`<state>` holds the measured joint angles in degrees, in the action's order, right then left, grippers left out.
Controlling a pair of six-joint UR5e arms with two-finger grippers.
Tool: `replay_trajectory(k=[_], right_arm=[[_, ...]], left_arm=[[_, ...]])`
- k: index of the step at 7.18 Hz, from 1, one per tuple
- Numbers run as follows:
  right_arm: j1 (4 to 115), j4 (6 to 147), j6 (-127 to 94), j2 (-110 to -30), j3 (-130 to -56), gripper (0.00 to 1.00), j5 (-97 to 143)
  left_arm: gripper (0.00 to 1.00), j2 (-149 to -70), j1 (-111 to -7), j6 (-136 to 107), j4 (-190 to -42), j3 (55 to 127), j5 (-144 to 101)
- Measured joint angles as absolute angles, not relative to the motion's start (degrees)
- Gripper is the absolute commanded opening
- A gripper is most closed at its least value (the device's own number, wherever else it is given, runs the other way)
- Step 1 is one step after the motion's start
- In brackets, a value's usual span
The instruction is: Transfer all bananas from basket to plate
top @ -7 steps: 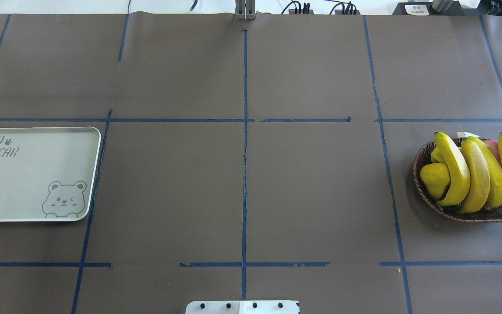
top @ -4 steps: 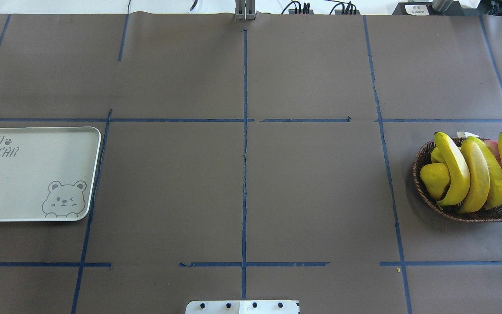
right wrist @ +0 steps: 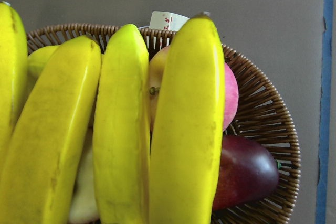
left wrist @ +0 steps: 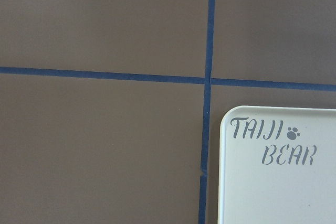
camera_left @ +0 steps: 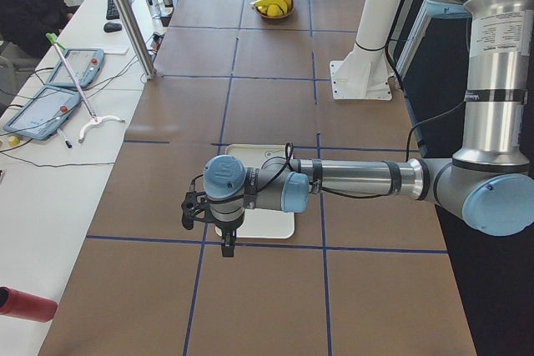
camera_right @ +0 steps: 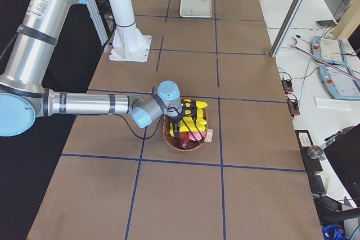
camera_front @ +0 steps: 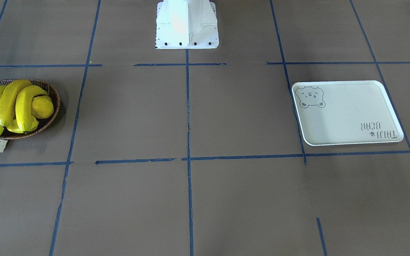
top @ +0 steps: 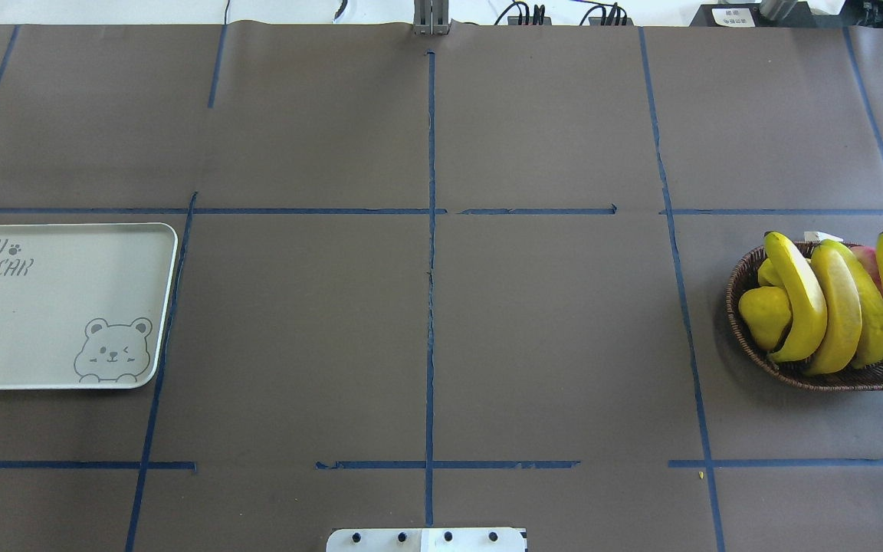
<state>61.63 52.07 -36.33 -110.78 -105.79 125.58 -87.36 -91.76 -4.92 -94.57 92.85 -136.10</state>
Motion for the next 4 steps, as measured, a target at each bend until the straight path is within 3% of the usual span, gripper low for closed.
replay_trajectory(k=[1,2,3,4], right_arm=[[61.5,52.08,-36.27,-110.65,-105.48,0.75,125.54],[61.47,52.07,-36.19,-110.62,-105.26,0.54,125.52],[61.47,52.09,-36.14,-110.63,-105.2,0.23,125.52],[61.52,52.07,-36.11,-110.64,-105.21,0.03,125.56]], left_arm=[[1.0,-87.36,-91.76,-4.92,-94.57,92.86,-136.12],[1.0,-87.36,-91.76,-4.92,-94.57,92.88,-136.12],[1.0,-87.36,-91.76,-4.92,-94.57,92.85,-136.09],[1.0,-87.36,-91.76,-4.9,-94.57,92.76,-136.06]])
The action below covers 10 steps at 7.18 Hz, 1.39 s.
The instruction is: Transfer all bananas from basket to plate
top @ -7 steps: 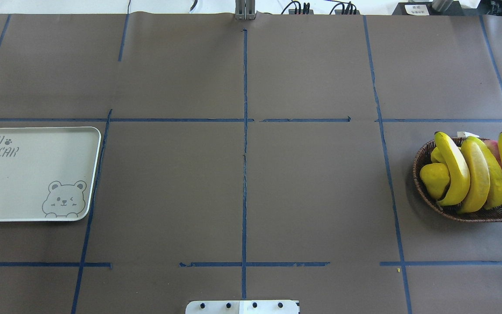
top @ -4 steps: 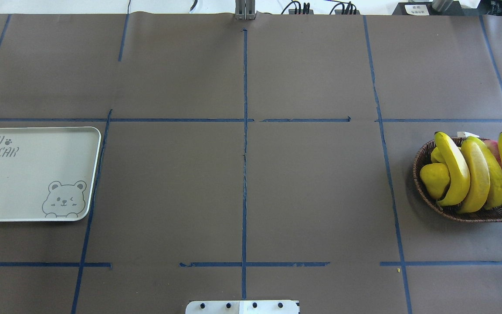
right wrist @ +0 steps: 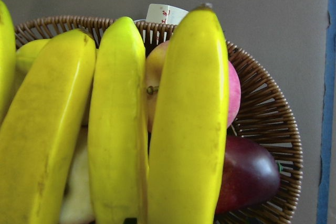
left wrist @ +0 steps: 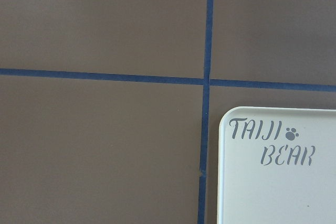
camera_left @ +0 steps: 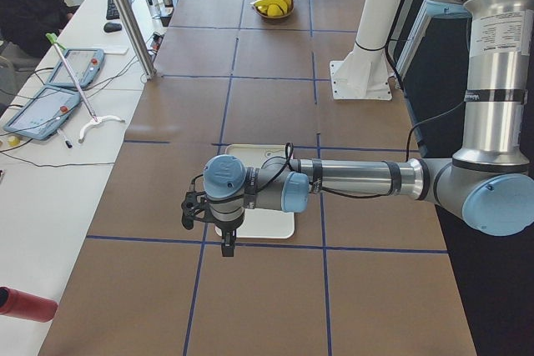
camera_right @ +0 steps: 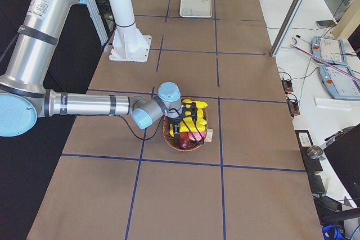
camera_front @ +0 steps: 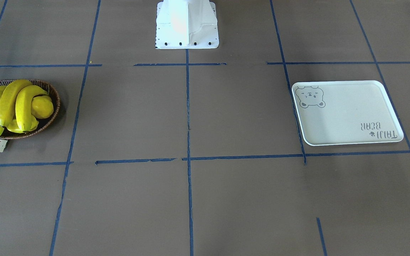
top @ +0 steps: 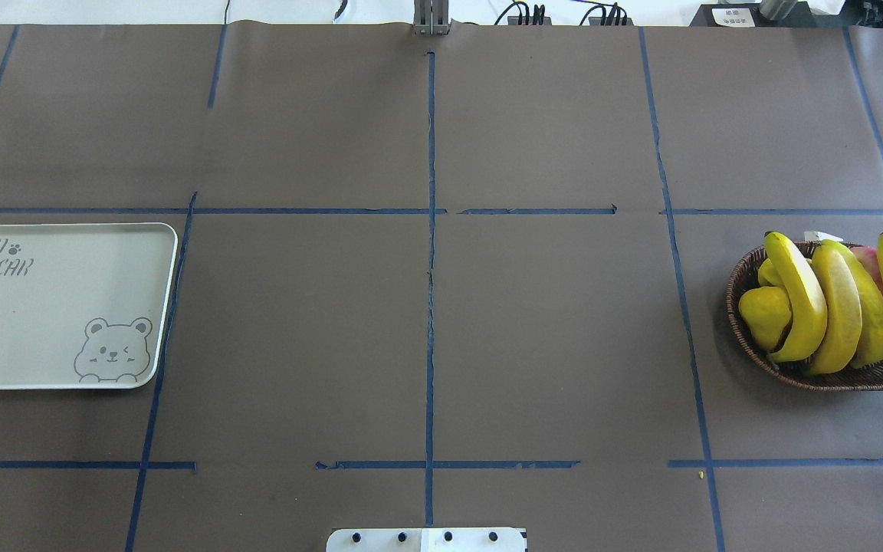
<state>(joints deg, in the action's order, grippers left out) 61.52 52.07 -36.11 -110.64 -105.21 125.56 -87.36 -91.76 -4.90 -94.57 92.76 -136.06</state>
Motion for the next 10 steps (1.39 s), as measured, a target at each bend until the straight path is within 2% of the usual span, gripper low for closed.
replay_trajectory(k=[1,5,8,10], right_arm=[[61.6,51.96,-36.0,-110.72,-105.28,0.0,125.58],[64.5,52.06,-35.42,-111.11,-107.05,0.0,126.93],[75.38,53.91,-26.3,-112.53,-109.25,0.0,131.9],[84.07,63.57,-12.76,-111.16,-112.39,0.0,132.73]], left_arm=[[1.0,-87.36,-91.76,-4.86,-94.57,92.69,-136.06],[1.0,-87.36,-91.76,-4.89,-94.57,92.66,-136.11],[1.0,-87.36,-91.76,-4.85,-94.57,92.51,-136.14],[1.0,-87.36,-91.76,-4.91,-94.55,92.65,-136.2]])
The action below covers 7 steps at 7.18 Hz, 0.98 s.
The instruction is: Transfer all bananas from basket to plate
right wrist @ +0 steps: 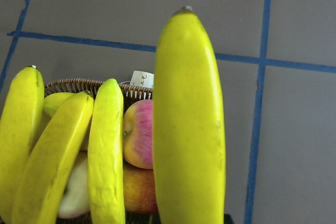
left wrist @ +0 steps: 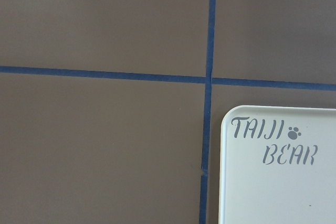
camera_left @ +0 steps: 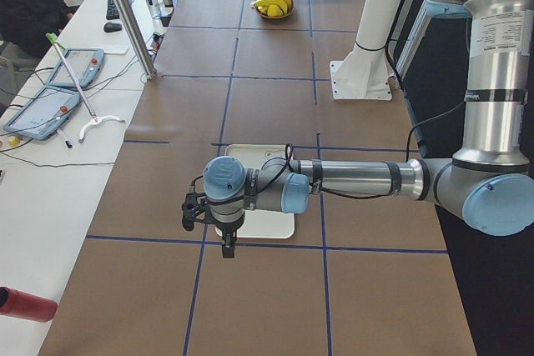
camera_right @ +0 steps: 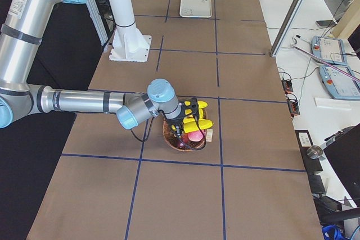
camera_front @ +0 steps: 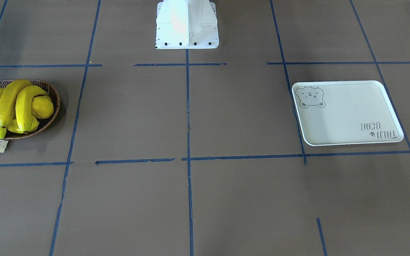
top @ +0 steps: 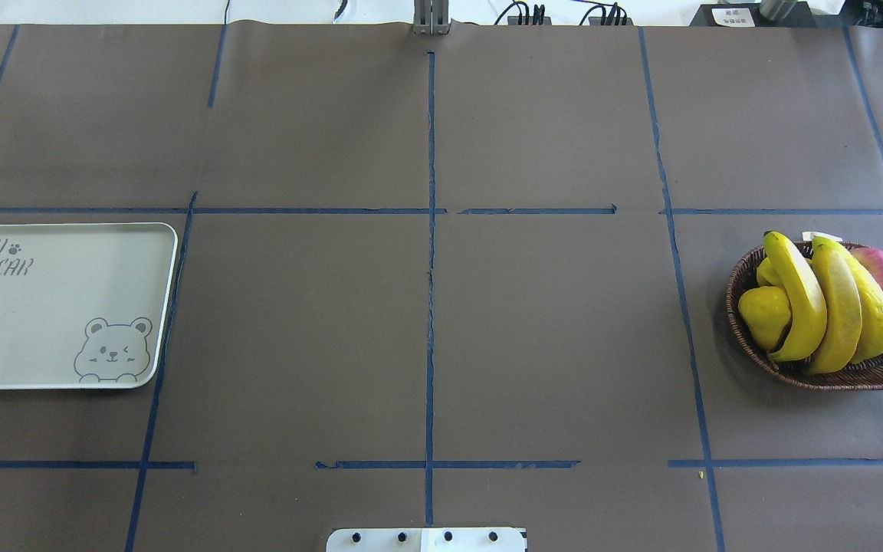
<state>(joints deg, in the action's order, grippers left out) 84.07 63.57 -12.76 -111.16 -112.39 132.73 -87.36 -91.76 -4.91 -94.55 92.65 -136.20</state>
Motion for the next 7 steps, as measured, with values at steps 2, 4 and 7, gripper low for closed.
replay_trajectory(k=[2,4,7], right_arm=[[87.59,83.48,-7.52,-100.49,-118.32,0.01,132.9],[81.81,95.18,-15.19,-88.11,-119.55,0.03,133.85],[66.48,87.94,-44.4,-77.39,-118.61,0.03,134.06]], left_arm=[[1.0,-87.41,-91.76,-5.29,-94.51,93.28,-136.45],[1.0,-87.92,-90.81,-8.87,-96.05,93.84,-138.64],[1.0,-90.67,-81.25,-34.28,-114.43,93.79,-140.36]])
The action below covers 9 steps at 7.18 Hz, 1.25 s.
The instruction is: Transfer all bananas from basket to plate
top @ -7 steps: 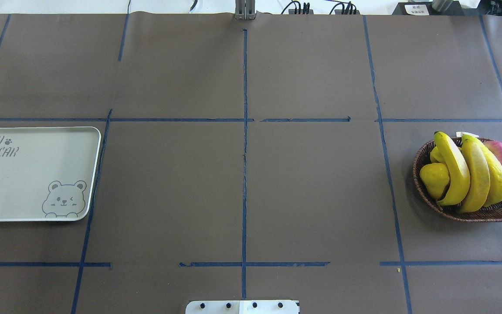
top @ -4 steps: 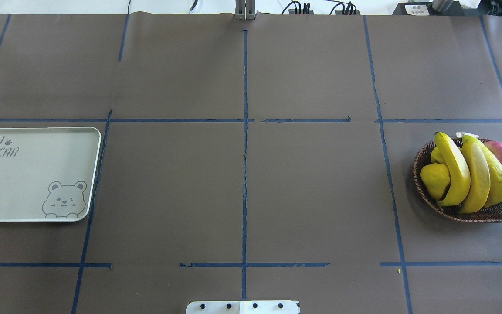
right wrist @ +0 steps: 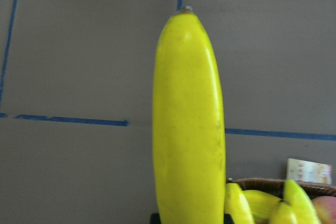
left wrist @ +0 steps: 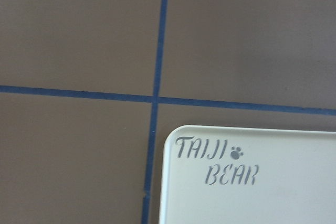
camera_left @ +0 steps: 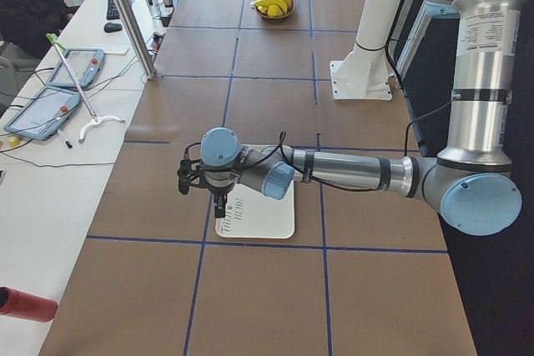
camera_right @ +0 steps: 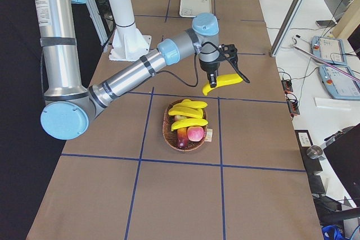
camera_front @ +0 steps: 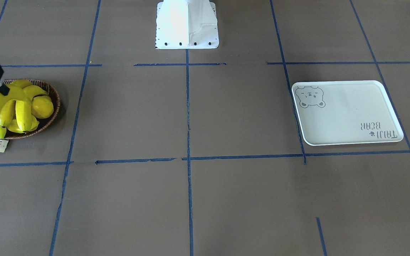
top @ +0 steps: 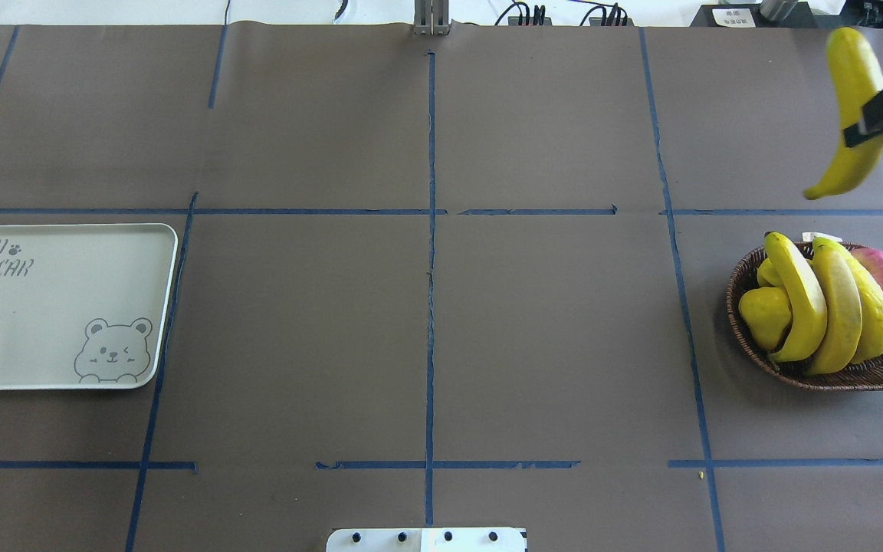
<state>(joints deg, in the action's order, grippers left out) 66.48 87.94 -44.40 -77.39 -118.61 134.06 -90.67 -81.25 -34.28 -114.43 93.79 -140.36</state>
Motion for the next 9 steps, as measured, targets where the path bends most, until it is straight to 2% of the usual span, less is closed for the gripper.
replay_trajectory(k=[5,9], right_arm=[[48.46,44.34,-80.21,-72.68,-107.31,0.03,123.1],[34.33,37.36,-87.8,-65.68,-105.85,0.03,107.99]], left_arm=[[1.0,-106.81,-62.07,-83.67,-143.23,93.79,-138.62],[1.0,-119.5,-51.32,-104.8,-147.5,93.85,-127.85]])
